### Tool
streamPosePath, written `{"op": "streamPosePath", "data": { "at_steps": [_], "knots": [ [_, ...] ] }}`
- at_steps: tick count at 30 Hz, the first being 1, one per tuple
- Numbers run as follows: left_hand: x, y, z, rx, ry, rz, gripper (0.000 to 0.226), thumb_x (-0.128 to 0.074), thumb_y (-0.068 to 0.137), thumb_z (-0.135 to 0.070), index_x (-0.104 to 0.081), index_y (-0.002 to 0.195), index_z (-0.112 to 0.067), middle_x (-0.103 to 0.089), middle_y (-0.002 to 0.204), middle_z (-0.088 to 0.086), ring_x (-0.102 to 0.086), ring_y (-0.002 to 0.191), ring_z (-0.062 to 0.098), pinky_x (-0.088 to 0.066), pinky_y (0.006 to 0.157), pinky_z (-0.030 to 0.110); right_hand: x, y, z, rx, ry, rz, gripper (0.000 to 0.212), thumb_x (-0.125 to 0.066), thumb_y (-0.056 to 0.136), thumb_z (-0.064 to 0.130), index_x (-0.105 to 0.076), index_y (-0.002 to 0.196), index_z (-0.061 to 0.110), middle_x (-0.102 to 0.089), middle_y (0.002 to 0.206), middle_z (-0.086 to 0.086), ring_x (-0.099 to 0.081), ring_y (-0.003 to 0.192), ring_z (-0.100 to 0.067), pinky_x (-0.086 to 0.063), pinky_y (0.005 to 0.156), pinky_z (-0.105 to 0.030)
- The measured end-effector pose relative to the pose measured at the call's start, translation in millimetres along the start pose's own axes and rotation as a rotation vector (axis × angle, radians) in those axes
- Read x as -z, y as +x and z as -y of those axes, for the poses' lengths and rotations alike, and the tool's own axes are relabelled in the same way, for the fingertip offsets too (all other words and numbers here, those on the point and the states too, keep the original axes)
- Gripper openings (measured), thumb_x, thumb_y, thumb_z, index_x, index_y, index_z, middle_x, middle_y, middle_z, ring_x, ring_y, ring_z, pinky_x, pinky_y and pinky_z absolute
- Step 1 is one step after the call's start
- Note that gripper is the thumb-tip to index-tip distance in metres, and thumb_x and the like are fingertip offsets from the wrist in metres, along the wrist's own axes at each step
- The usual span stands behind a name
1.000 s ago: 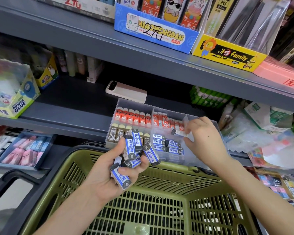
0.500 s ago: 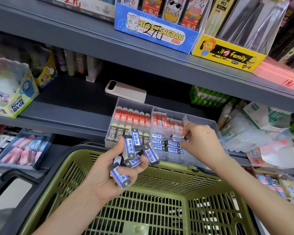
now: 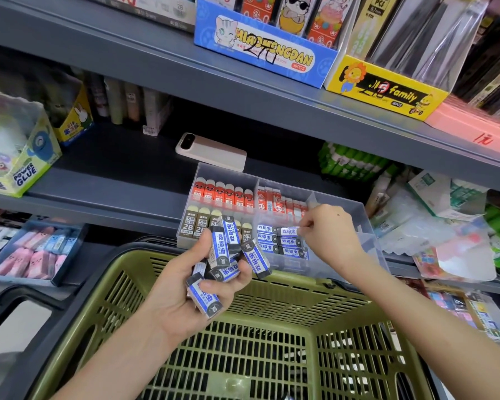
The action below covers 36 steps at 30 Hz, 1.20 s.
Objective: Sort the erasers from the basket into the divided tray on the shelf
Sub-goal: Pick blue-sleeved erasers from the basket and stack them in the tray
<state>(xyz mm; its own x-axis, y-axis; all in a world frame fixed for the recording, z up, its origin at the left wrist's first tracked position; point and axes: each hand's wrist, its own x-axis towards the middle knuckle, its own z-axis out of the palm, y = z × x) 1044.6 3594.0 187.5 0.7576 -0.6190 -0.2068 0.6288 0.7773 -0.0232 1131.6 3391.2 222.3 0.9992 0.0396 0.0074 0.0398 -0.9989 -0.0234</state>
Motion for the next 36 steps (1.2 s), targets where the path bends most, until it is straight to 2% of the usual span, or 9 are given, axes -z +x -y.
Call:
{"op": "streamPosePath", "data": {
  "at_steps": [6,11,16,19,21,24,30,33,36],
  "knots": [
    [1,0,0,0.006,-0.009,-0.001,0.054,-0.094,0.041,-0.007,-0.072,0.089,0.003,-0.065,0.098,0.023,-0.064,0.069,0.028,-0.039,0.03,0.015,-11,-2,3,-0.054,0.02,-0.114,0.019,-0.052,0.078,0.003,-0.065,0.086,0.015,-0.064,0.095,-0.007,-0.061,0.085,-0.029,-0.036,0.061,-0.027],
    [1,-1,0,0.006,-0.021,-0.007,0.054,-0.094,0.041,-0.006,-0.072,0.09,0.003,-0.064,0.099,0.024,-0.064,0.069,0.029,-0.04,0.03,0.016,-14,-2,-2,0.086,-0.174,-0.08,0.022,-0.05,0.085,0.013,-0.064,0.075,0.027,-0.059,0.112,-0.006,-0.058,0.072,-0.024,-0.03,0.053,-0.024],
    [2,0,-1,0.005,-0.028,-0.004,0.054,-0.094,0.043,-0.006,-0.072,0.092,0.002,-0.064,0.101,0.024,-0.064,0.07,0.029,-0.04,0.03,0.017,-12,-5,-3,0.187,-0.346,0.005,0.021,-0.045,0.092,0.023,-0.053,0.073,0.025,-0.045,0.09,-0.001,-0.049,0.078,-0.019,-0.023,0.046,-0.024],
    [2,0,-1,0.006,-0.035,0.001,0.054,-0.094,0.043,-0.006,-0.072,0.092,0.002,-0.064,0.102,0.023,-0.064,0.07,0.029,-0.041,0.031,0.017,-3,-17,2,0.238,-0.101,-0.106,0.023,-0.046,0.095,0.031,-0.068,0.09,0.026,-0.063,0.086,0.003,-0.058,0.099,-0.022,-0.041,0.063,-0.029],
    [2,0,-2,0.004,-0.042,0.013,0.054,-0.094,0.044,-0.006,-0.072,0.093,0.002,-0.064,0.102,0.024,-0.064,0.07,0.029,-0.041,0.031,0.017,8,-32,12,0.253,0.329,-0.128,0.027,-0.054,0.092,0.036,-0.071,0.076,0.023,-0.066,0.067,0.006,-0.062,0.073,-0.018,-0.044,0.07,-0.032],
    [1,0,-3,-0.012,-0.037,0.019,0.057,-0.094,0.043,-0.007,-0.072,0.094,0.003,-0.064,0.1,0.025,-0.064,0.07,0.029,-0.042,0.033,0.015,26,-56,31,0.195,0.922,0.224,0.024,-0.064,0.076,0.054,-0.067,0.068,0.032,-0.066,0.059,0.006,-0.059,0.054,-0.008,-0.047,0.051,-0.022],
    [-3,-2,-7,-0.038,-0.015,0.038,0.058,-0.094,0.046,-0.009,-0.071,0.097,0.006,-0.064,0.1,0.021,-0.063,0.071,0.024,-0.041,0.034,0.012,31,-60,38,0.208,1.061,0.263,0.008,-0.068,0.083,0.011,-0.068,0.081,0.019,-0.061,0.066,0.006,-0.053,0.055,-0.008,-0.049,0.052,-0.024],
    [-5,-4,-11,-0.06,-0.017,0.045,0.058,-0.093,0.049,-0.009,-0.07,0.099,0.005,-0.063,0.102,0.019,-0.062,0.072,0.024,-0.04,0.036,0.011,40,-41,20,0.067,1.081,0.223,0.008,-0.065,0.085,0.011,-0.071,0.081,0.016,-0.049,0.054,0.011,-0.04,0.052,-0.012,-0.034,0.05,-0.021],
    [-6,-6,-13,-0.085,-0.037,0.038,0.063,-0.093,0.049,-0.007,-0.066,0.104,0.003,-0.062,0.103,0.018,-0.062,0.072,0.025,-0.04,0.034,0.012,43,-24,7,0.041,0.78,0.187,0.018,-0.067,0.082,0.024,-0.07,0.069,0.011,-0.049,0.05,-0.002,-0.04,0.05,-0.017,-0.034,0.049,-0.023]
  ]
}}
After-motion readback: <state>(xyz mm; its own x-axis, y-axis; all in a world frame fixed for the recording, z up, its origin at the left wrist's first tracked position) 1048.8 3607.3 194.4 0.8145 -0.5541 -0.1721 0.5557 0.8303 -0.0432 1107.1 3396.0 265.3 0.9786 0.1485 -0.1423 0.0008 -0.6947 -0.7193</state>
